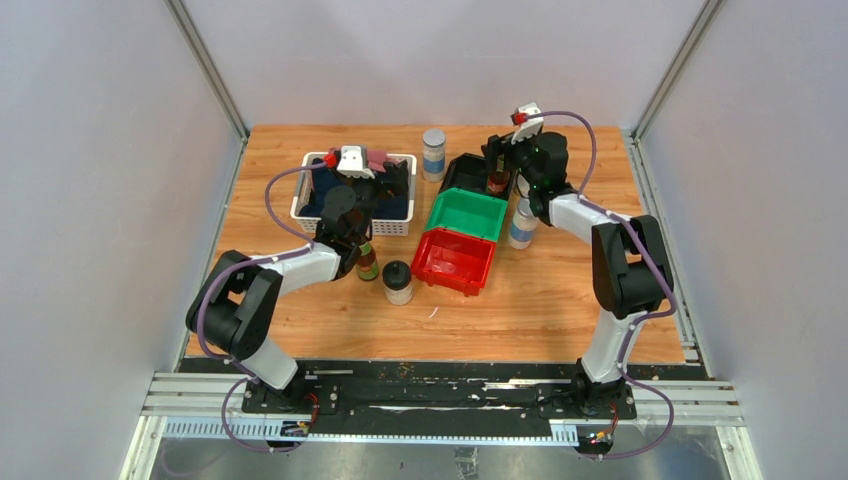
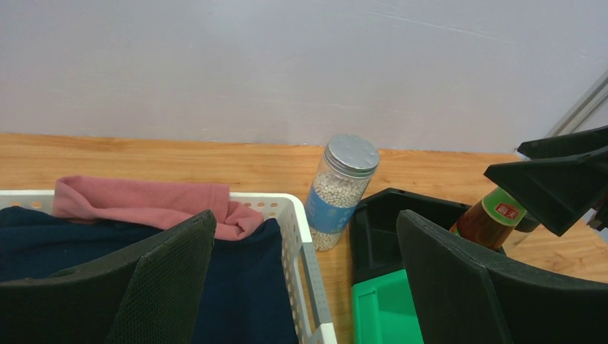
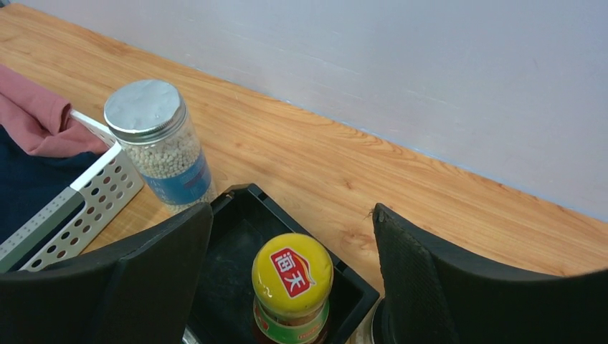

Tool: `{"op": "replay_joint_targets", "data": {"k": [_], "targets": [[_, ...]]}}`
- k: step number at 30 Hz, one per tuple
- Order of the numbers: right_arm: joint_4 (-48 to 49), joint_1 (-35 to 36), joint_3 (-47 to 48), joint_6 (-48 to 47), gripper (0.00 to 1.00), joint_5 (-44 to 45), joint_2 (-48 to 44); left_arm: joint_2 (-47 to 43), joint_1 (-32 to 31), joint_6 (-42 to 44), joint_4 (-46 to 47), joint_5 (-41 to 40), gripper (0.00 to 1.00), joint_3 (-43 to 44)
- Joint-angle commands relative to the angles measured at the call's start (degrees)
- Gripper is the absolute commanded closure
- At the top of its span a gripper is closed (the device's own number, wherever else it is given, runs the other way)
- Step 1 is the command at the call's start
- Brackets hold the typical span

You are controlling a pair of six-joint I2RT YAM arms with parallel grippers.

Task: Organize the condiment bottles
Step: Place the bottle in the storage box, then pick up the bottle from the corner of the board.

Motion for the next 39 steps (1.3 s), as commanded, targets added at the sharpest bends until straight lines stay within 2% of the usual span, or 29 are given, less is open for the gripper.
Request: {"op": "replay_joint_targets", "data": {"k": [1,12,18,25,39], "targets": [[-1.6,-0.4,3.5,-1.9,0.14,-0.9,-3.0,-1.5,0.2,-0.4,0.2,-0.5,0.00,1.2],[-9.1,0.1,11.2,-3.8,0.12,-1.6,-6.3,-5.5,0.1,0.7,-2.4,-0.2,0.00,1.8],[-18.0,2.1,17.8,-5.8,0.09,-2.8,-6.3,-8.0,0.0,1.6,-5.9,-0.1,0.00,3.3],[-29.9,5.9,27.3,-8.6,0.06,-3.5,-2.4,-11.1,-0.1,2.1,-15.2,-1.0,0.00,7.4],[-35.0,11.4,32.9,-9.9,0.05,-3.5,5.2,-13.9,-0.2,0.4,-32.4,-4.1,0.00,15.4]]}}
